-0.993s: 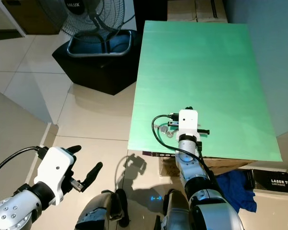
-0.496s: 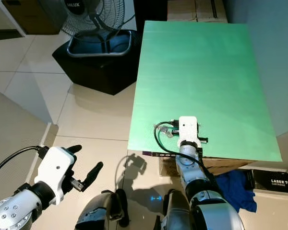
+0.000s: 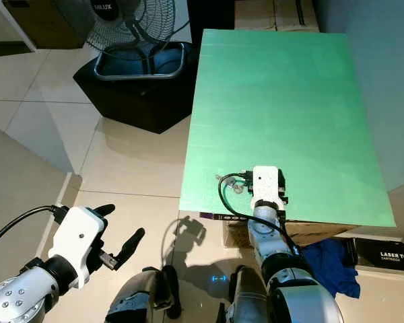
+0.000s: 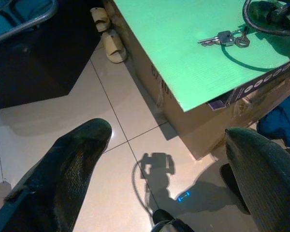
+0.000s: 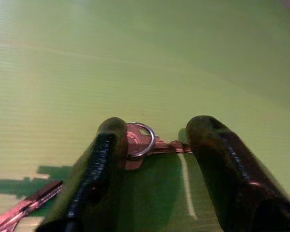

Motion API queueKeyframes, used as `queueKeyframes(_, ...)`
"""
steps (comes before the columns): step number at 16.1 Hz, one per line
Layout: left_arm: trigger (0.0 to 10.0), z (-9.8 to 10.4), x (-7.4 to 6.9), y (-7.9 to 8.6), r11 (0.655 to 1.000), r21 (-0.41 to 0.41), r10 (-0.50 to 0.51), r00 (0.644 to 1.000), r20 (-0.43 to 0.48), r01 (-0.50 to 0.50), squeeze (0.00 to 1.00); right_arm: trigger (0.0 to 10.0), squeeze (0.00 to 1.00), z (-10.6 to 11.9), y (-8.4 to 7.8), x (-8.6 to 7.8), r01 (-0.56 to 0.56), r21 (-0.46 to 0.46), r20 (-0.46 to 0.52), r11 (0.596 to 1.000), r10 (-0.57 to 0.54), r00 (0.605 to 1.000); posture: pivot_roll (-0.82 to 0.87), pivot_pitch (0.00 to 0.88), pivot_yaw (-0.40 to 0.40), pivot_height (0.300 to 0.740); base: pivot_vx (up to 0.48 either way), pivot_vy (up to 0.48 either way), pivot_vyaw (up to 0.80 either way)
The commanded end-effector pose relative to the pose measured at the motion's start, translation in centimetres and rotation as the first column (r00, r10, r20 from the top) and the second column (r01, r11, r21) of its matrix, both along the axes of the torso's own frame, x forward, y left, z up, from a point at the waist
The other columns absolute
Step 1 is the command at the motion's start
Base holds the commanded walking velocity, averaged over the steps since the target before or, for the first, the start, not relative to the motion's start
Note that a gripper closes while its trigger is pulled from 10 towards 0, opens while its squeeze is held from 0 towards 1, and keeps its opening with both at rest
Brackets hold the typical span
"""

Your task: Hang keys on a hook

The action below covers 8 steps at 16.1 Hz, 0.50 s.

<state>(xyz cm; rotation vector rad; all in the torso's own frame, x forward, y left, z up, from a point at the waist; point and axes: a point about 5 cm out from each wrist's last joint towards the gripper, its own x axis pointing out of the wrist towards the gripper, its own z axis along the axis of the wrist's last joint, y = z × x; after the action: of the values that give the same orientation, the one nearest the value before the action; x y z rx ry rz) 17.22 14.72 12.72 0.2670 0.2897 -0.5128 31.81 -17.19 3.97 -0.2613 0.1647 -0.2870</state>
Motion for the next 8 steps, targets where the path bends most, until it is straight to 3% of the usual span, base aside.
queueKeyframes(1,10.0,-0.12,-0.31,0.22,1.0,0.014,-0.003,1.0,-0.01,0.003,0.0,10.0,0.0,-1.38,-0.09,-0.99,0.02,0.005,-0.063,1.0,-0.019,0.998,0.07,0.3,0.13,0.713,0.0,0.0,0.0)
queueKeyframes(8,10.0,-0.03,-0.27,0.18,1.0,0.013,-0.006,1.0,-0.009,0.006,0.0,10.0,0.0,-1.63,-0.44,-1.19,0.021,-0.008,-0.078,1.0,-0.021,0.997,0.07,0.301,0.131,0.713,0.0,0.0,0.0)
